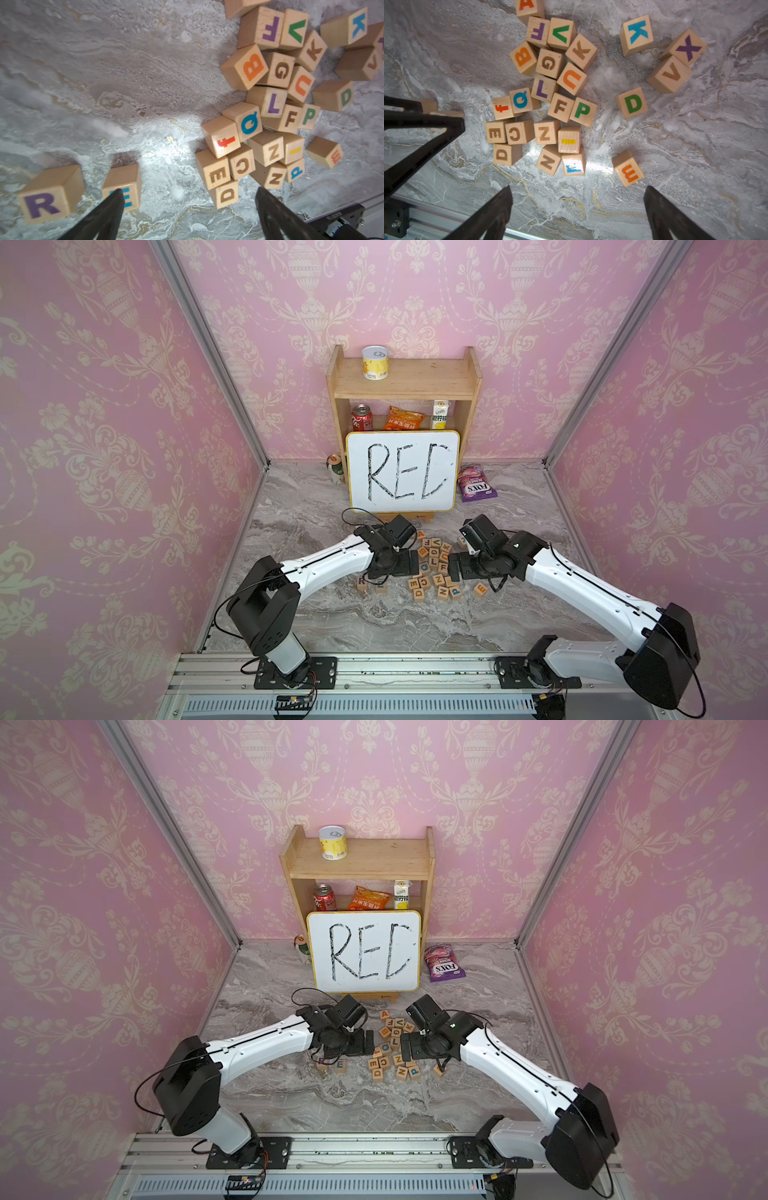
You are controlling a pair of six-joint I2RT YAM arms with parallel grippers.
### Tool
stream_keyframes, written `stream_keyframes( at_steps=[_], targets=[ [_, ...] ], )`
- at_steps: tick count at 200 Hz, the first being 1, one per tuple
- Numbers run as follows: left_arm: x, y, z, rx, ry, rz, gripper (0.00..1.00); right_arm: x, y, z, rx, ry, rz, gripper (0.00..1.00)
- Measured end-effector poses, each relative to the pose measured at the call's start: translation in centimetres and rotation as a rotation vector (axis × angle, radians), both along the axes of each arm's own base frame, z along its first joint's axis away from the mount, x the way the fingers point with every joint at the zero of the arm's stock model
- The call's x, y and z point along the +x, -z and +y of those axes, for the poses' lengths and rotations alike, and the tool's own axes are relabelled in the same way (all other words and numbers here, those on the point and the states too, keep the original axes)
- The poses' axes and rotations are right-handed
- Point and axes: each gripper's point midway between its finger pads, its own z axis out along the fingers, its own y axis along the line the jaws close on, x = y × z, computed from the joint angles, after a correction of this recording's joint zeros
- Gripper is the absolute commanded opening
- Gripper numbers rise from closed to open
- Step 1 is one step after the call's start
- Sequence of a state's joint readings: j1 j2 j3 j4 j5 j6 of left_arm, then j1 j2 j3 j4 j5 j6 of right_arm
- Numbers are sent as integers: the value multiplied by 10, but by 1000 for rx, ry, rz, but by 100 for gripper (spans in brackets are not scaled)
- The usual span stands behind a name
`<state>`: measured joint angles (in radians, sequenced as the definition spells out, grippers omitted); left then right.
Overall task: Assemble the uppercase word "red" with letter blocks
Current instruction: Pick up the letter block from the center of the board.
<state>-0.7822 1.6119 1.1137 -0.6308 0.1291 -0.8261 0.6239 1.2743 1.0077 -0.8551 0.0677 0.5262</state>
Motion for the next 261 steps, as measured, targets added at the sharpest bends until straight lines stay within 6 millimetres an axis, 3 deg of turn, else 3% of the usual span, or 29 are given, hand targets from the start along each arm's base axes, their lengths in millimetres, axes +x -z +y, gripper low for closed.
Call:
stream_keyframes(
  at_steps=[61, 127, 179, 231, 261],
  targets=[
    [-3, -2, -28, -147, 102, -11, 99, 18, 30, -29, -74, 70, 87, 99],
    [0, -17, -46, -230, 194, -68, 99, 35, 60, -44, -144, 60, 155, 65],
    [3, -40, -52, -292, 216, -126, 99, 59, 74, -46, -166, 47, 164, 62],
    [1, -41, -51, -288, 224, -122, 99, 74, 92, -46, -178, 24, 192, 47],
    [0, -40, -50, -285, 231, -123, 99, 77, 100, -45, -179, 12, 206, 44]
  ],
)
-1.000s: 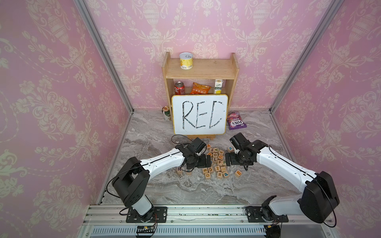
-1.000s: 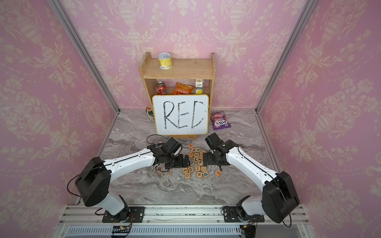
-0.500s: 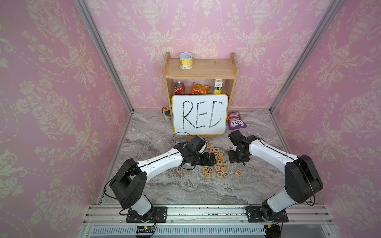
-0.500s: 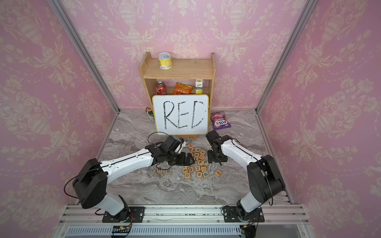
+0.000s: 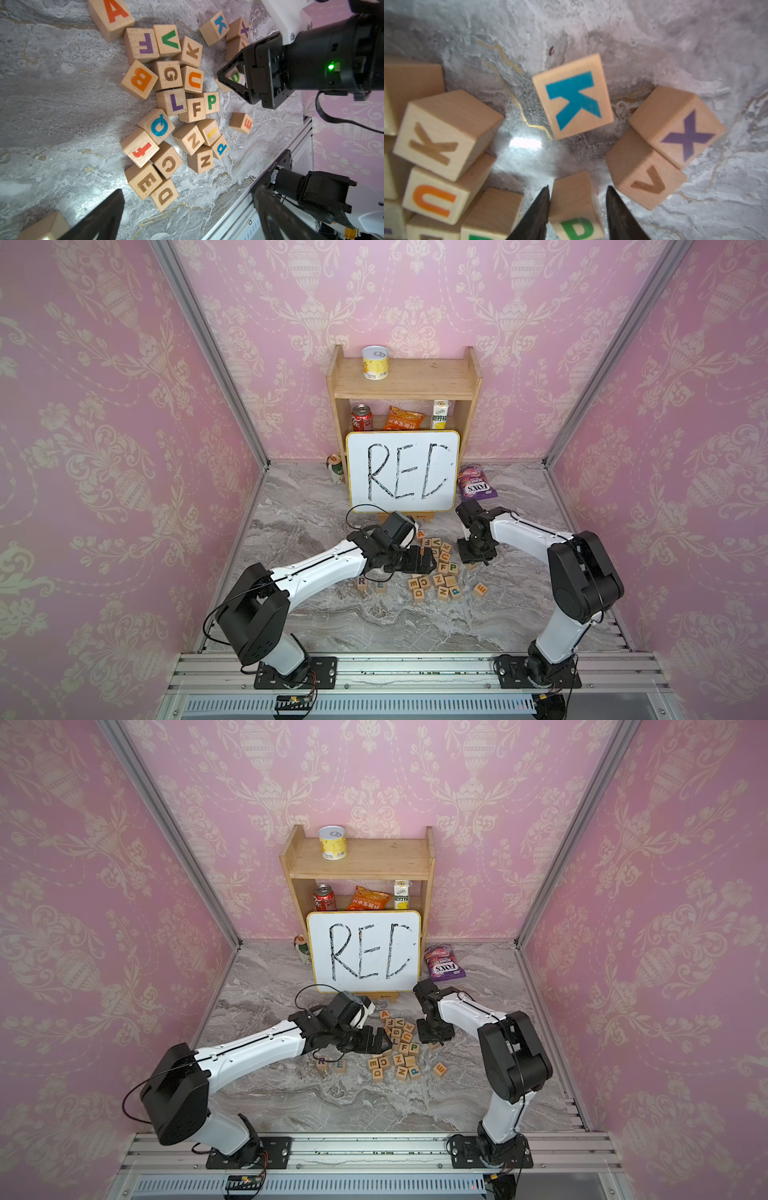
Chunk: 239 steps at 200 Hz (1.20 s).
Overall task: Assemble the uppercase word "red" with letter blocks
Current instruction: Pick up the letter block from the center of the board.
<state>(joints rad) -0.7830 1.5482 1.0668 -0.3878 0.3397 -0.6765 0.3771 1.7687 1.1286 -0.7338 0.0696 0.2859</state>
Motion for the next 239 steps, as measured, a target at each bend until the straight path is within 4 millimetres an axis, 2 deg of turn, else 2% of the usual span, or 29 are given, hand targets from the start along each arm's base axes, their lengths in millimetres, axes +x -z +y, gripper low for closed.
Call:
stream_keyframes(
  at_steps=[21, 44, 51, 109, 137, 189, 239],
  targets=[
    [0, 0, 0, 2, 3, 0, 99, 0, 3, 1, 4, -6, 8, 36],
    [0, 0, 0, 3, 5, -3, 99, 1, 3, 2, 10, 0, 9, 16],
    [0, 0, 0, 3, 5, -3, 99, 2, 2, 2, 10, -4, 7, 13],
    [-1, -1, 1, 9, 14, -5, 99, 19, -22, 10, 39, 41, -27, 14],
    [-2, -8, 3, 24, 33, -19, 99, 17, -32, 11, 55, 84, -20, 14],
    [-6, -33, 15, 28, 48, -82, 99, 10, -56, 17, 99, 130, -23, 14],
    [-8, -47, 30, 51, 27, -121, 99, 6, -80, 46, 146, 107, -52, 15]
  ],
)
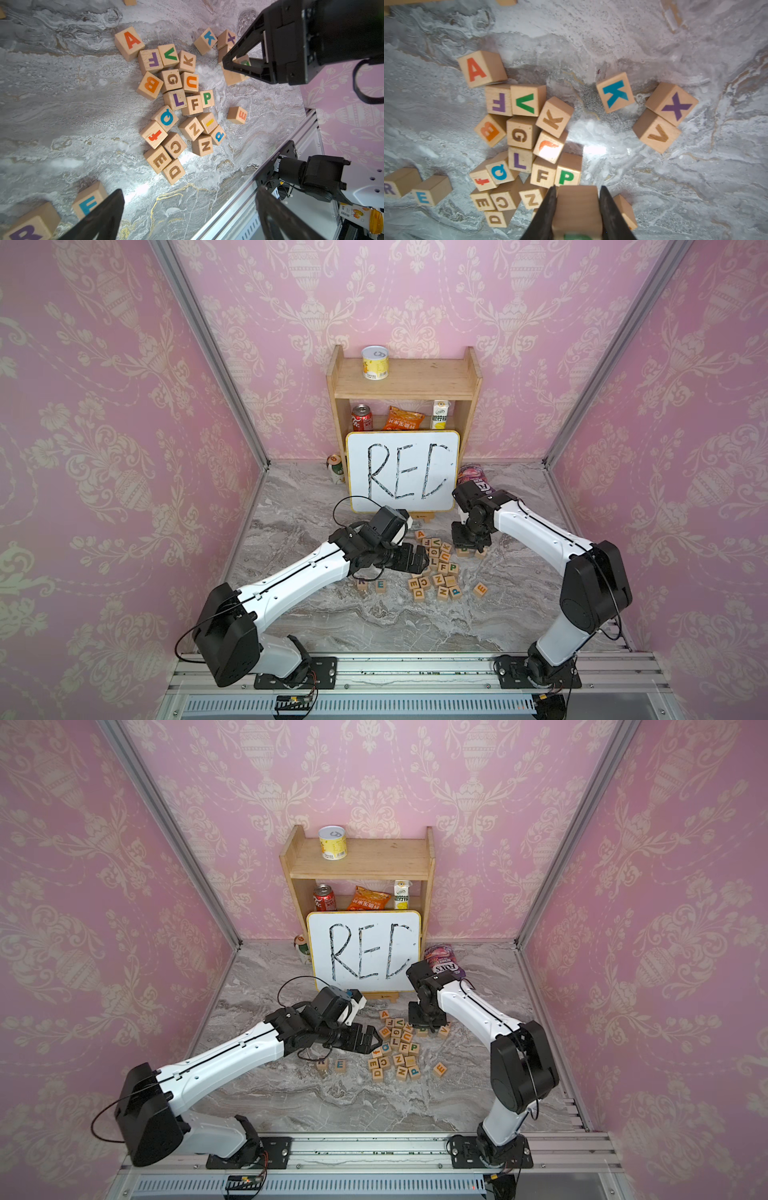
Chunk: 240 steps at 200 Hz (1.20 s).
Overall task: Assemble the uppercase word "red" with letter blocks
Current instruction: Pick up the letter block from the center of the board, then place the letter block at the center of the board.
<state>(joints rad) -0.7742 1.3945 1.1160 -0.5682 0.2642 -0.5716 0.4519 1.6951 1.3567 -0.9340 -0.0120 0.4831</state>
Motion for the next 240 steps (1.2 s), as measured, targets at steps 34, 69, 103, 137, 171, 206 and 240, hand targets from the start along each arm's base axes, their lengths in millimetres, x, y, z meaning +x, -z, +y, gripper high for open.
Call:
stream_keyframes(
  at_steps=[34, 69, 103, 137, 171, 206, 240],
  targets=[
    [-2, -12, 12, 7, -21, -33, 99, -6, -9, 23, 19, -22, -12, 15],
    [-9, -23, 27, 5, -40, -66, 99, -9, -21, 51, 50, -48, -31, 14],
    [-20, -27, 42, 15, -55, -82, 99, -14, -21, 74, 63, -51, -25, 14],
    [-29, -30, 59, 20, -81, -98, 99, -20, -14, 91, 64, -44, -3, 14],
    [-39, -34, 75, 21, -111, -109, 99, -30, -6, 105, 58, -39, 23, 14],
    [-49, -39, 89, 10, -136, -125, 99, -38, 4, 123, 54, -48, 41, 14],
    [-57, -40, 102, 14, -162, -130, 99, -48, 12, 136, 47, -54, 59, 14]
  ],
)
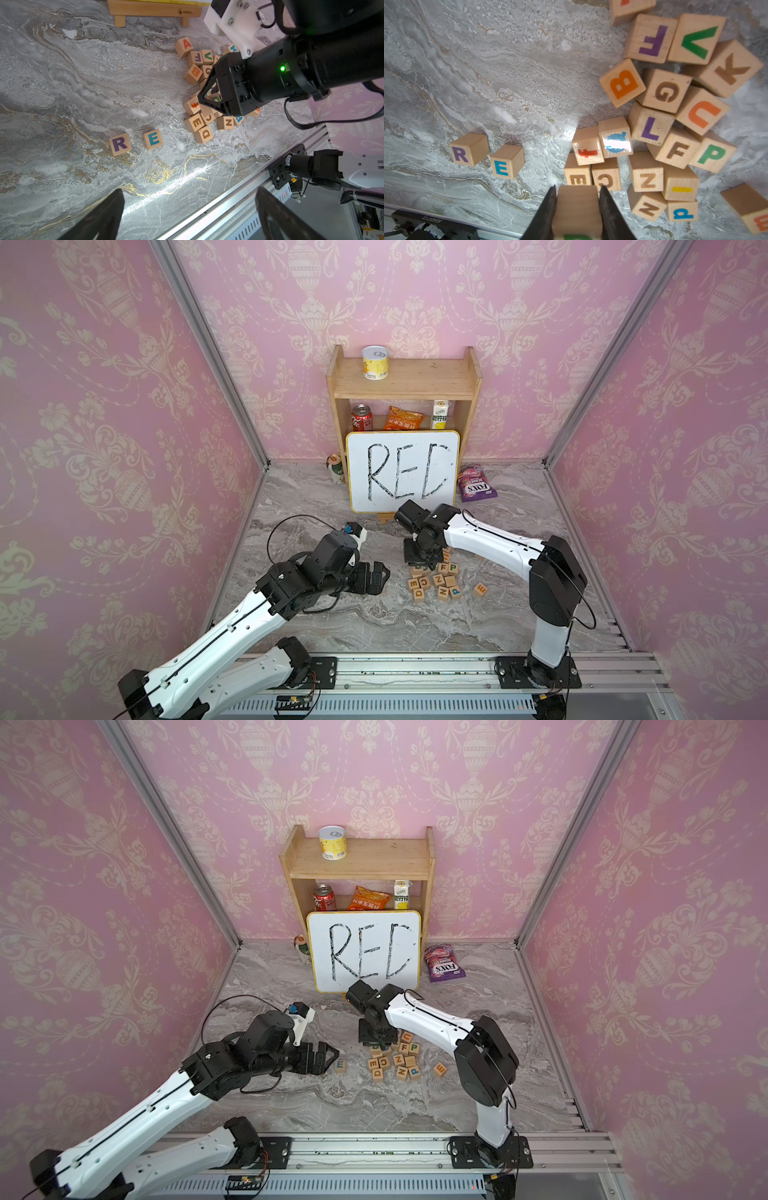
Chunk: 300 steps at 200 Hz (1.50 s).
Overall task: Assemble the uppercase word "red" with letter blocks
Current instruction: Place the letter block at the center of the board.
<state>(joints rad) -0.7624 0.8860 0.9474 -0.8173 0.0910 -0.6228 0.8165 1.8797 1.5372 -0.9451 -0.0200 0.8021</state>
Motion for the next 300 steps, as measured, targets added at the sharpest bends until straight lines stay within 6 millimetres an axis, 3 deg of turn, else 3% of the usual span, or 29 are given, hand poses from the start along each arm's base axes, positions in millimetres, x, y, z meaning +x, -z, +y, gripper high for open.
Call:
stream_keyframes(
  at_steps=[80, 141, 227, 300],
  targets=[
    [-17, -2, 28, 18, -59, -1, 99, -2, 19, 31, 0, 5, 27, 13],
    [-30, 1, 43, 23, -86, 16, 99, -3, 41, 44, -2, 13, 60, 13],
    [-32, 4, 48, 31, -104, 27, 99, -15, 69, 61, -2, -12, 103, 12],
    [-35, 12, 50, 38, -110, 40, 99, -22, 69, 76, 26, -14, 113, 12]
  ],
)
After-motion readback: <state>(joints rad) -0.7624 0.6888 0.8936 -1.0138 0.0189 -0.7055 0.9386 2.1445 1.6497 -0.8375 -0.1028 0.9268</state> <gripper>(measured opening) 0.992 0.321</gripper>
